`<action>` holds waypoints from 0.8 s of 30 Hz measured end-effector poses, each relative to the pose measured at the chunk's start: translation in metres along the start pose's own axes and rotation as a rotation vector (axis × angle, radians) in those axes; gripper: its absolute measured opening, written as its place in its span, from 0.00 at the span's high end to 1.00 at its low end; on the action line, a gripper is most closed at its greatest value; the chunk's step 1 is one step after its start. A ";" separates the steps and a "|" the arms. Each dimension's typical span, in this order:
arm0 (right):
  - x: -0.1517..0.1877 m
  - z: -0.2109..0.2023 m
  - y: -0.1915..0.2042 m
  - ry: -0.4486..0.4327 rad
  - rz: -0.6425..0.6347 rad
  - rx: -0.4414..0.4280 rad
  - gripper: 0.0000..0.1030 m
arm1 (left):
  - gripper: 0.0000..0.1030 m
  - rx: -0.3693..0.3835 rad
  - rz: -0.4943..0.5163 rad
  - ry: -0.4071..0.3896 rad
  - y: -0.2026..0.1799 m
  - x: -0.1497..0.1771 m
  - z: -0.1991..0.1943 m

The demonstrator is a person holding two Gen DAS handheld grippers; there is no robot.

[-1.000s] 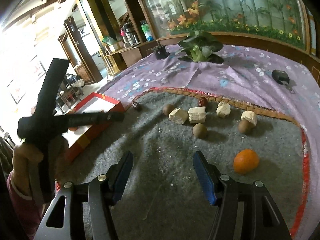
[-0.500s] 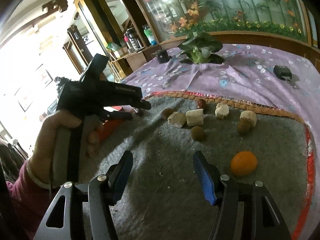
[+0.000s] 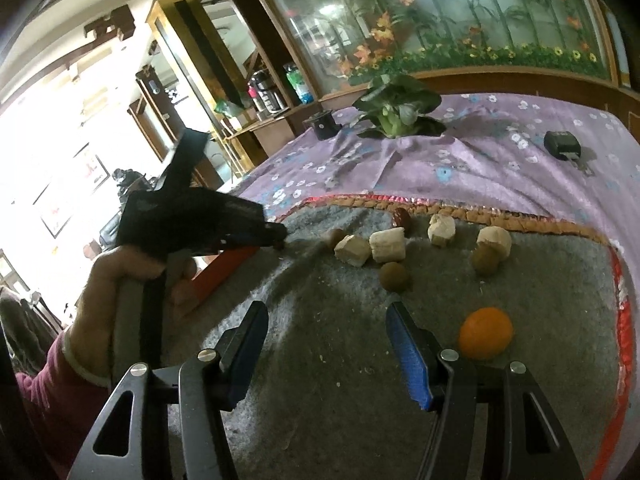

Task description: Organize fruits

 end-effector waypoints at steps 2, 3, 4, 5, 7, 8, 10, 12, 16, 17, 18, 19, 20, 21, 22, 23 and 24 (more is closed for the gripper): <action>0.000 0.001 0.003 0.009 -0.011 0.007 0.41 | 0.81 -0.007 0.035 -0.017 -0.003 0.007 -0.010; -0.001 0.002 0.007 0.019 -0.024 0.013 0.41 | 0.81 -0.008 0.053 -0.027 -0.004 0.011 -0.015; -0.002 0.003 0.010 0.023 -0.037 0.025 0.41 | 0.81 -0.009 0.077 -0.036 -0.006 0.015 -0.021; -0.002 0.004 0.011 0.024 -0.047 0.035 0.41 | 0.81 -0.010 0.092 -0.041 -0.007 0.019 -0.025; -0.005 0.006 0.016 0.023 -0.067 0.054 0.41 | 0.81 -0.004 0.120 -0.047 -0.008 0.026 -0.033; -0.006 0.007 0.018 0.023 -0.069 0.059 0.41 | 0.81 -0.005 0.134 -0.051 -0.008 0.029 -0.036; -0.011 0.010 0.021 0.024 -0.082 0.071 0.41 | 0.81 -0.020 0.162 -0.073 -0.009 0.035 -0.044; -0.018 0.016 0.026 0.026 -0.114 0.082 0.41 | 0.81 -0.033 0.181 -0.097 -0.007 0.039 -0.051; -0.027 0.031 0.034 0.054 -0.165 0.069 0.44 | 0.81 -0.047 0.193 -0.117 0.001 0.045 -0.059; -0.030 0.037 0.037 0.065 -0.177 0.060 0.44 | 0.81 -0.044 0.191 -0.117 0.003 0.046 -0.060; -0.033 0.043 0.039 0.074 -0.181 0.050 0.44 | 0.81 -0.043 0.187 -0.117 0.004 0.046 -0.060; -0.035 0.047 0.041 0.080 -0.179 0.038 0.45 | 0.81 -0.043 0.183 -0.118 0.007 0.047 -0.061; -0.037 0.053 0.043 0.089 -0.170 0.017 0.45 | 0.81 -0.043 0.181 -0.118 0.009 0.048 -0.062; -0.039 0.062 0.046 0.102 -0.156 -0.016 0.45 | 0.81 -0.042 0.179 -0.117 0.010 0.049 -0.062; -0.040 0.066 0.047 0.112 -0.149 -0.034 0.45 | 0.81 -0.040 0.177 -0.112 0.012 0.049 -0.062; -0.040 0.078 0.049 0.146 -0.141 -0.071 0.45 | 0.81 -0.036 0.176 -0.108 0.013 0.049 -0.062; -0.039 0.087 0.050 0.176 -0.138 -0.088 0.45 | 0.81 -0.037 0.177 -0.107 0.014 0.048 -0.062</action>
Point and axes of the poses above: each gripper's, at about its wrist camera, not at the fingertips, and z roughly the way its jaws point, y to its left, x to its underside, the point moved 4 cm from there along z, roughly the way its jaws point, and after that the axes turned 4 degrees about x, right-handed, at the moved point
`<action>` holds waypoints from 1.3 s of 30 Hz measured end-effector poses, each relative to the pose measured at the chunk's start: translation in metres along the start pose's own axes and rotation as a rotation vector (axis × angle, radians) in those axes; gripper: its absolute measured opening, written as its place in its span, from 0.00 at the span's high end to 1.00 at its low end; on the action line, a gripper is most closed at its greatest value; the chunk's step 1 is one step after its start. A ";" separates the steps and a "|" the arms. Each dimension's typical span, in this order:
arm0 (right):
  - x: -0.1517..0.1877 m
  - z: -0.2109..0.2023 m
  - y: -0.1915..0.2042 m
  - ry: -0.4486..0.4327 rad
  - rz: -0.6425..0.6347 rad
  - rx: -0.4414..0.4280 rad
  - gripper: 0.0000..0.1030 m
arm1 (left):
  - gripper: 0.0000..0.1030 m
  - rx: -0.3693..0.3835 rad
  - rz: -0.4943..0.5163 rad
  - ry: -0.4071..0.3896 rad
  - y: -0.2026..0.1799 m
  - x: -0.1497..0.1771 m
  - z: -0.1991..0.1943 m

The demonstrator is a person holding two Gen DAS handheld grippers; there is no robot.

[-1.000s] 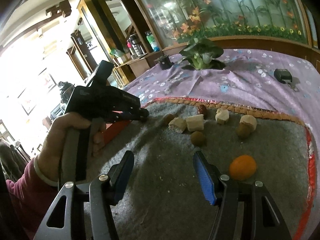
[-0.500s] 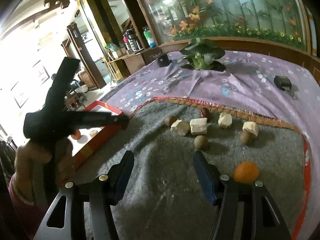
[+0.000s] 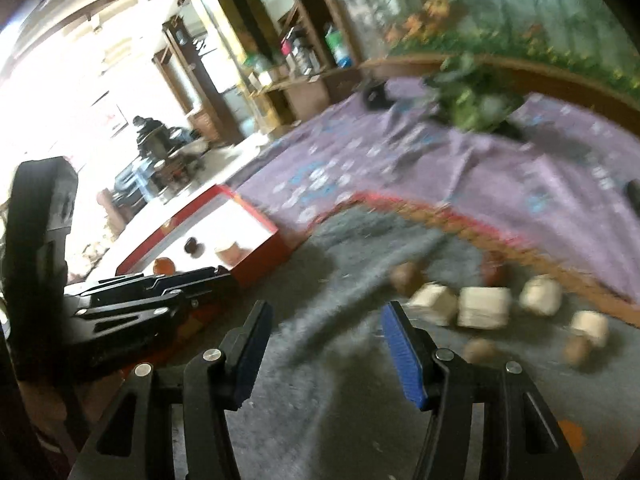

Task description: Organize fruits

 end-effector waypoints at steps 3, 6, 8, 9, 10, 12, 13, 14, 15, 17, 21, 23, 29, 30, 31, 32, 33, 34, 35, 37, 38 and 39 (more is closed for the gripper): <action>0.000 0.017 -0.006 0.030 0.000 0.037 0.45 | 0.81 -0.010 0.002 -0.009 0.003 -0.002 -0.001; -0.002 0.018 -0.027 0.018 0.043 0.114 0.51 | 0.81 -0.006 0.001 -0.007 0.005 -0.002 0.000; -0.004 0.012 -0.037 -0.007 0.074 0.115 0.51 | 0.81 -0.002 -0.002 -0.006 0.005 -0.002 0.001; -0.006 0.010 -0.039 -0.017 0.076 0.120 0.51 | 0.81 0.002 -0.002 -0.005 0.005 -0.002 0.002; -0.007 0.009 -0.039 -0.014 0.062 0.126 0.51 | 0.81 0.005 -0.002 -0.001 0.005 -0.001 0.003; -0.009 0.013 -0.032 0.000 0.002 0.162 0.51 | 0.81 0.008 -0.002 0.004 0.004 0.000 0.003; -0.011 0.015 -0.029 0.002 -0.021 0.174 0.51 | 0.81 0.011 -0.004 0.008 0.004 0.000 0.004; -0.012 0.016 -0.028 0.004 -0.027 0.173 0.51 | 0.81 0.013 -0.006 0.010 0.004 0.001 0.005; -0.013 0.018 -0.026 0.014 -0.029 0.160 0.51 | 0.81 0.014 -0.007 0.011 0.004 0.001 0.005; -0.013 0.016 -0.022 0.019 -0.035 0.126 0.51 | 0.81 0.010 -0.006 0.008 0.004 0.001 0.005; -0.022 0.011 -0.012 -0.016 -0.123 0.187 0.51 | 0.81 0.009 -0.008 0.004 0.005 0.001 0.004; -0.028 0.014 -0.013 -0.015 -0.175 0.225 0.51 | 0.81 0.015 -0.005 0.005 0.004 0.001 0.003; -0.031 0.041 -0.017 0.125 -0.372 0.254 0.55 | 0.81 0.018 -0.006 0.002 0.007 -0.001 0.000; -0.032 0.044 -0.017 0.151 -0.408 0.258 0.57 | 0.81 0.019 -0.009 0.004 0.008 -0.001 0.001; -0.033 0.047 -0.018 0.176 -0.447 0.268 0.60 | 0.81 0.019 -0.010 0.006 0.008 -0.002 0.001; -0.033 0.049 -0.018 0.193 -0.472 0.274 0.61 | 0.81 0.021 -0.013 0.009 0.008 -0.002 0.002; -0.034 0.051 -0.018 0.219 -0.513 0.277 0.62 | 0.81 0.022 -0.016 0.011 0.008 -0.002 0.003; -0.034 0.054 -0.018 0.237 -0.539 0.280 0.64 | 0.81 0.023 -0.019 0.014 0.009 -0.002 0.004; -0.035 0.056 -0.018 0.259 -0.564 0.283 0.66 | 0.81 0.024 -0.020 0.015 0.009 -0.002 0.005; -0.038 0.063 -0.021 0.288 -0.597 0.295 0.71 | 0.81 0.020 -0.019 0.014 0.009 -0.002 0.006; -0.037 0.067 -0.021 0.300 -0.600 0.291 0.71 | 0.81 0.020 -0.018 0.015 0.009 -0.002 0.006; -0.035 0.070 -0.020 0.305 -0.627 0.299 0.72 | 0.81 0.021 -0.018 0.017 0.009 -0.002 0.006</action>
Point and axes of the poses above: each gripper's, at about its wrist camera, not at the fingertips, and z roughly the way its jaws point, y to its left, x to its underside, the point moved 4 cm from there along z, roughly the way its jaws point, and after that the axes turned 4 degrees about x, right-handed, at the moved point
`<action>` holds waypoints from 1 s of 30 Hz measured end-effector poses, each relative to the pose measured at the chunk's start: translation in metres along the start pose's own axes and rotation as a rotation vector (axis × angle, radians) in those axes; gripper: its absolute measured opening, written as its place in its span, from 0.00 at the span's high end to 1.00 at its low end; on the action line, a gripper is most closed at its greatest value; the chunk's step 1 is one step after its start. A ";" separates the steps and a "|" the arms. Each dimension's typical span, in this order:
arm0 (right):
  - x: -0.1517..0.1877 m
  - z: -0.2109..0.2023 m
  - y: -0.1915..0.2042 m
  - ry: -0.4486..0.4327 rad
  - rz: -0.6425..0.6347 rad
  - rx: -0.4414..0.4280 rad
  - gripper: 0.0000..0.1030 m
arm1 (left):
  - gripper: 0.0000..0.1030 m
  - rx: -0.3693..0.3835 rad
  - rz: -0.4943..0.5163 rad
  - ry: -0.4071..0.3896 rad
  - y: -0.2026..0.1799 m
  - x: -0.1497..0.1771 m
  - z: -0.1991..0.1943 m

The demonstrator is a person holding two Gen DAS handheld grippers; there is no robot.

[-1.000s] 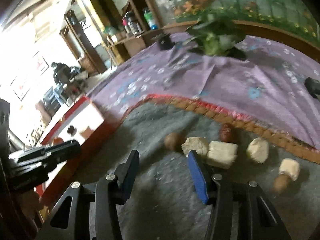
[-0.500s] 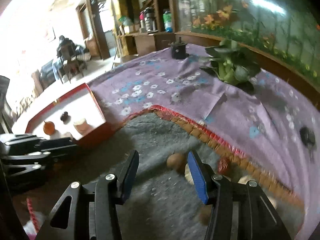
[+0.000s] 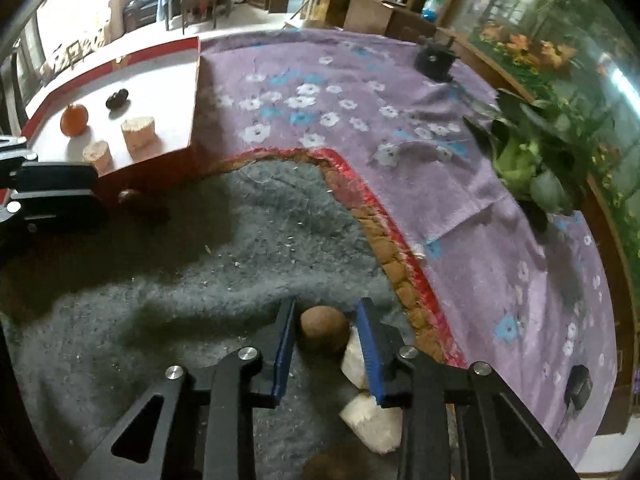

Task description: Organize fruits

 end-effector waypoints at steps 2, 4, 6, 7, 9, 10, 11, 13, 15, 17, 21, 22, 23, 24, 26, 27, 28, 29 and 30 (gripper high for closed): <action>-0.001 -0.001 0.003 -0.003 -0.012 0.012 0.75 | 0.81 0.008 -0.002 0.006 0.001 0.000 0.000; 0.001 -0.004 0.000 -0.014 0.034 0.010 0.75 | 0.81 0.038 -0.020 0.018 0.004 -0.002 0.000; 0.004 -0.013 -0.006 -0.044 0.128 -0.015 0.75 | 0.81 0.093 -0.051 0.039 0.010 -0.003 -0.001; 0.005 -0.017 -0.005 -0.057 0.155 -0.025 0.75 | 0.81 0.125 -0.076 0.055 0.015 -0.005 -0.002; 0.010 -0.034 -0.006 -0.121 0.233 -0.063 0.75 | 0.81 0.166 -0.113 0.073 0.022 -0.007 -0.002; 0.012 -0.041 -0.005 -0.145 0.264 -0.082 0.75 | 0.81 0.189 -0.131 0.083 0.024 -0.008 -0.003; 0.016 -0.048 -0.003 -0.166 0.294 -0.093 0.75 | 0.81 0.209 -0.146 0.094 0.026 -0.009 -0.003; 0.024 -0.062 0.002 -0.215 0.352 -0.118 0.75 | 0.81 0.221 -0.147 0.097 0.024 -0.010 -0.005; 0.039 -0.072 0.010 -0.251 0.414 -0.149 0.75 | 0.81 0.203 -0.123 0.093 0.018 -0.010 -0.007; 0.050 -0.074 0.017 -0.263 0.454 -0.161 0.75 | 0.81 0.183 -0.083 0.094 0.009 -0.007 -0.006; 0.078 -0.076 0.026 -0.271 0.568 -0.207 0.75 | 0.81 0.094 0.051 0.105 -0.012 0.001 0.010; 0.084 -0.079 0.027 -0.280 0.593 -0.220 0.75 | 0.81 0.061 0.094 0.112 -0.017 0.003 0.016; 0.088 -0.080 0.027 -0.288 0.615 -0.231 0.75 | 0.81 0.036 0.138 0.113 -0.020 0.005 0.020; 0.092 -0.084 0.028 -0.299 0.630 -0.240 0.75 | 0.81 0.028 0.175 0.111 -0.023 0.005 0.024; 0.096 -0.088 0.029 -0.318 0.639 -0.252 0.75 | 0.79 0.019 0.214 0.115 -0.022 0.003 0.031; 0.098 -0.090 0.029 -0.329 0.645 -0.258 0.75 | 0.79 0.015 0.227 0.108 -0.021 -0.001 0.032; 0.099 -0.091 0.029 -0.336 0.651 -0.264 0.75 | 0.79 0.021 0.235 0.112 -0.020 -0.003 0.033; 0.099 -0.090 0.027 -0.338 0.656 -0.269 0.75 | 0.79 0.028 0.241 0.122 -0.019 -0.005 0.035; 0.099 -0.089 0.027 -0.341 0.663 -0.279 0.75 | 0.79 0.029 0.253 0.130 -0.017 -0.006 0.036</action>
Point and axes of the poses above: each gripper's, at about its wrist camera, not at the fingertips, and z roughly the way its jaws point, y to its left, x to its underside, the point moved 4 cm from there along z, roughly the way its jaws point, and after that the axes turned 4 degrees about x, right-handed, at the moved point
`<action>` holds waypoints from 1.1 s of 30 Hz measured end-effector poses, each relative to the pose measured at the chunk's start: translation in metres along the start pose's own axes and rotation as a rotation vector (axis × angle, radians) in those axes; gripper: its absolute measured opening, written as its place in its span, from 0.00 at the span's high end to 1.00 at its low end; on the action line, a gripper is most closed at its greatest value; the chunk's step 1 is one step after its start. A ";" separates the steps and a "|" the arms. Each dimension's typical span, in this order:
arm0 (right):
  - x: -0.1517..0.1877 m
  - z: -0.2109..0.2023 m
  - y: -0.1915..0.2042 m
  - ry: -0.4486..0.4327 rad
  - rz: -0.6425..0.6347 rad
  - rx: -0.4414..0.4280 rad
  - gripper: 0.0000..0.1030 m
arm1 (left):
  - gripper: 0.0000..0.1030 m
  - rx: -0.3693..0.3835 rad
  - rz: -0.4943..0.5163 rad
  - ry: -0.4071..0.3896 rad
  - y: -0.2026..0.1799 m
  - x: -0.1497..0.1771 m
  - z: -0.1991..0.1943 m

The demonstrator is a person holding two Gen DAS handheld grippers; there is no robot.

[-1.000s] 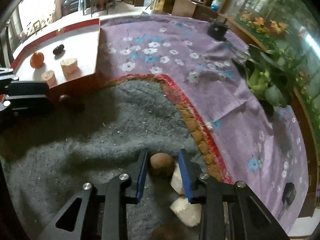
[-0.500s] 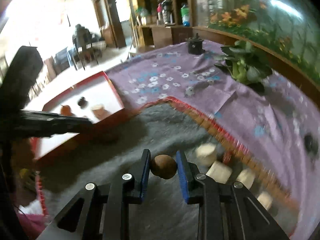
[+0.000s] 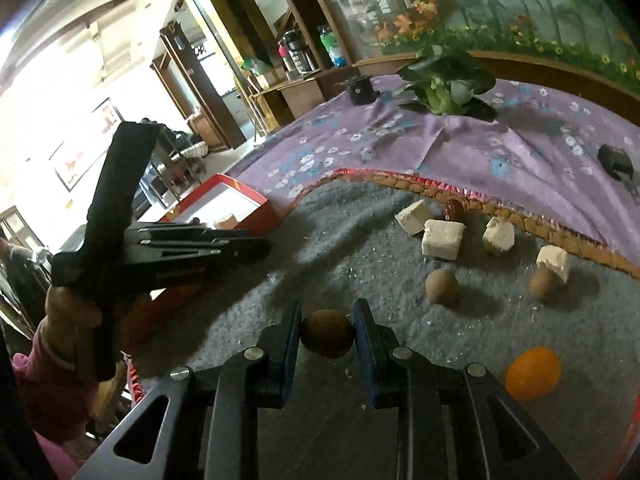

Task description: Organize fruits

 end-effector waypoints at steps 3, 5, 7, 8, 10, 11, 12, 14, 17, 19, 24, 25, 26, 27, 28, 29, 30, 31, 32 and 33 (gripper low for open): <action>0.000 -0.001 -0.001 -0.007 0.005 -0.023 0.75 | 0.79 0.033 0.067 0.016 -0.001 0.001 -0.002; 0.000 -0.002 -0.001 -0.010 0.006 -0.035 0.75 | 0.79 0.088 0.086 0.015 0.001 0.004 -0.007; 0.001 -0.001 -0.002 -0.012 0.008 -0.044 0.75 | 0.69 0.069 0.121 0.028 0.002 0.006 -0.005; 0.001 -0.001 -0.002 -0.011 0.014 -0.053 0.75 | 0.67 0.073 0.145 0.021 0.000 0.007 -0.006; 0.001 0.000 -0.002 -0.012 0.017 -0.064 0.75 | 0.62 0.077 0.179 0.022 -0.003 0.008 -0.006; 0.001 0.001 -0.002 -0.010 0.010 -0.063 0.75 | 0.56 0.083 0.193 0.026 -0.006 0.008 -0.005; 0.002 0.002 -0.001 -0.006 0.005 -0.062 0.75 | 0.51 0.088 0.207 0.031 -0.009 0.009 -0.004; 0.002 0.004 0.000 -0.001 0.002 -0.060 0.75 | 0.50 0.067 0.235 0.036 -0.013 0.010 -0.002; 0.003 0.005 0.000 0.000 -0.004 -0.062 0.75 | 0.50 0.006 0.271 0.032 -0.013 0.009 0.000; 0.003 0.005 0.001 0.001 -0.002 -0.061 0.75 | 0.50 -0.003 0.263 0.031 -0.011 0.005 0.002; 0.003 0.007 0.000 0.009 -0.002 -0.062 0.75 | 0.50 0.013 0.311 0.031 -0.010 0.001 0.005; 0.003 0.006 0.000 0.008 -0.004 -0.062 0.75 | 0.50 0.018 0.332 0.036 -0.010 0.003 0.004; 0.003 0.006 0.000 0.007 -0.005 -0.063 0.75 | 0.50 0.027 0.343 0.040 -0.009 0.005 0.003; 0.004 0.005 -0.001 0.005 -0.004 -0.066 0.75 | 0.50 0.049 0.348 0.043 -0.006 0.007 0.001; 0.003 0.005 -0.002 0.004 -0.003 -0.069 0.75 | 0.50 0.058 0.345 0.048 -0.004 0.007 0.001; 0.003 0.006 -0.002 0.003 -0.002 -0.070 0.75 | 0.50 0.060 0.338 0.057 -0.001 0.007 0.001; 0.003 0.006 -0.003 0.004 -0.001 -0.071 0.75 | 0.50 0.049 0.331 0.070 0.003 0.007 0.004; 0.004 0.007 -0.003 0.008 0.000 -0.072 0.75 | 0.50 0.042 0.319 0.098 0.005 0.007 0.008; 0.004 0.008 -0.003 0.010 0.001 -0.073 0.75 | 0.50 0.049 0.325 0.083 0.003 0.007 0.008; 0.005 0.009 -0.003 0.013 0.000 -0.074 0.75 | 0.50 0.065 0.318 0.104 0.000 0.007 0.012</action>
Point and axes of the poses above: each gripper's, at about its wrist camera, not at the fingertips, and z roughly the way its jaws point, y to its left, x to its underside, the point moved 4 cm from there along z, roughly the way its jaws point, and after that the axes turned 4 degrees about x, right-handed, at the moved point
